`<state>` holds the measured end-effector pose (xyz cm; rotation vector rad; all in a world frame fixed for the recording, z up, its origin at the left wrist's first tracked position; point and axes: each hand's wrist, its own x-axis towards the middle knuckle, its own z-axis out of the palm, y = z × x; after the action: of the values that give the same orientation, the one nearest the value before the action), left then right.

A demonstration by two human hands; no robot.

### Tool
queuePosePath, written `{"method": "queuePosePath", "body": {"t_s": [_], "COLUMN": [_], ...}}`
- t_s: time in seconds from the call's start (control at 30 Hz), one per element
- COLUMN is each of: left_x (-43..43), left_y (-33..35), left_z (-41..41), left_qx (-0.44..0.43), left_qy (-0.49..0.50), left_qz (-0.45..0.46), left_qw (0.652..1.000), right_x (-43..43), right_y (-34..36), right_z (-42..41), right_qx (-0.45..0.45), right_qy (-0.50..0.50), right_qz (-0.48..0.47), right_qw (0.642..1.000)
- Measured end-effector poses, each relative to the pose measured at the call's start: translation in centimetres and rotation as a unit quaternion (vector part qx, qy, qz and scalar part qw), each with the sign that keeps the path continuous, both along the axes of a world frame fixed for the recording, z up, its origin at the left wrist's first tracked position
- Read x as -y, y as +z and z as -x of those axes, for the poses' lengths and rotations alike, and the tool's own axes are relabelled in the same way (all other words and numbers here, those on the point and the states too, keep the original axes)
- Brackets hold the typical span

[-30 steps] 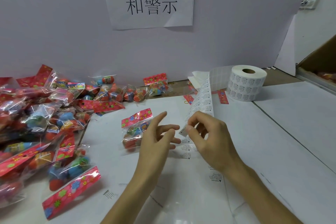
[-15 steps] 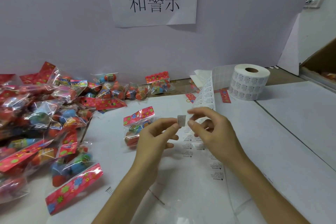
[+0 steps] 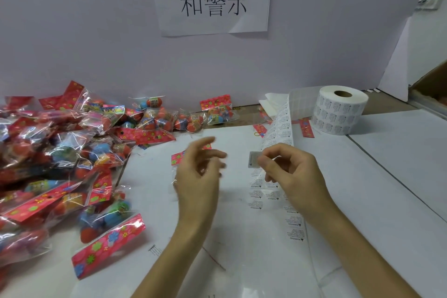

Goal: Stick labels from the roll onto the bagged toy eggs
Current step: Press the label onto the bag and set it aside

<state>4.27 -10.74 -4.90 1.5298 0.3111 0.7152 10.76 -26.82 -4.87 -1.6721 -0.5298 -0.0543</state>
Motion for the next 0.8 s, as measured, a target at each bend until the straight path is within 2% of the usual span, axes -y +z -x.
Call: {"method": "queuePosePath", "body": {"t_s": [0.07, 0.17, 0.27, 0.4, 0.47, 0.6, 0.7, 0.8], "left_x": [-1.8, -4.7, -6.2, -6.4, -6.2, -5.1, -4.0, -3.5], "left_y": [-0.1, -0.7, -1.1, -1.6, -1.6, -1.2, -1.5, -1.6], "left_z": [-0.1, -0.2, -0.3, -0.4, -0.5, -0.7, -0.9, -1.0], "left_qx": [0.008, -0.087, -0.221, -0.355, -0.352, -0.280, -0.240, -0.217], "left_qy": [0.097, 0.205, 0.202, 0.121, 0.084, 0.002, -0.033, -0.055], "left_qz": [0.000, -0.058, -0.172, -0.269, -0.258, -0.154, -0.140, -0.090], "left_qw": [0.995, 0.973, 0.938, 0.887, 0.896, 0.947, 0.960, 0.970], "right_x": [0.1, 0.3, 0.0, -0.4, -0.5, -0.8, -1.0, -0.9], "right_y": [0.2, 0.3, 0.2, -0.1, -0.4, -1.4, -1.9, -1.7], "right_z": [-0.2, -0.5, -0.4, -0.4, -0.5, -0.6, -0.6, -0.7], "right_qx": [-0.014, -0.054, -0.085, -0.111, -0.134, -0.199, -0.240, -0.233], "right_qy": [-0.007, -0.014, 0.005, 0.038, 0.047, 0.046, 0.040, 0.028], "right_qz": [-0.021, -0.042, -0.022, 0.023, 0.041, 0.052, 0.036, 0.043], "right_qw": [1.000, 0.998, 0.996, 0.993, 0.989, 0.978, 0.969, 0.971]}}
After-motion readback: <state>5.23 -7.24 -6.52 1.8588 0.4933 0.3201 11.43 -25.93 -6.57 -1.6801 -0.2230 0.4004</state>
